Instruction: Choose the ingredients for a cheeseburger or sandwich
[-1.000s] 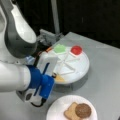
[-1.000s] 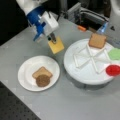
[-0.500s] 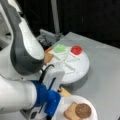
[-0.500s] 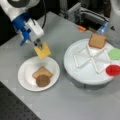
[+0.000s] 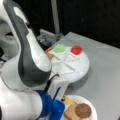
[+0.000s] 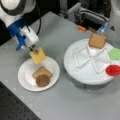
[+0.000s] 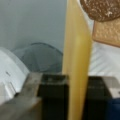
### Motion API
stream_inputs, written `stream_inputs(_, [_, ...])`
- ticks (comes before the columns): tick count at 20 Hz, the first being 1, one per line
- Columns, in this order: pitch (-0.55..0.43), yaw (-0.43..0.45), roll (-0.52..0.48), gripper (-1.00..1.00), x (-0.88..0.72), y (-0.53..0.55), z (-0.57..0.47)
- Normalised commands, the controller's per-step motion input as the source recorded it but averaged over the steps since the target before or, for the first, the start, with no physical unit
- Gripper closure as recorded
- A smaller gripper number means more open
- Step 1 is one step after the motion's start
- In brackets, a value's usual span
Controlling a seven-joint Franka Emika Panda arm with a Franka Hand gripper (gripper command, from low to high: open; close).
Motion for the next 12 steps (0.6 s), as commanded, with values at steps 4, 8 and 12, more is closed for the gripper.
stream_inputs(4, [0.058, 0.191, 0.133, 1.00, 0.45, -0.13, -0.22])
stream_inputs(8, [-0.006, 0.183, 0.161, 1.00, 0.42, -0.15, -0.18])
stream_inputs(12, [-0.042, 0.150, 0.162, 1.00, 0.37, -0.16, -0.13])
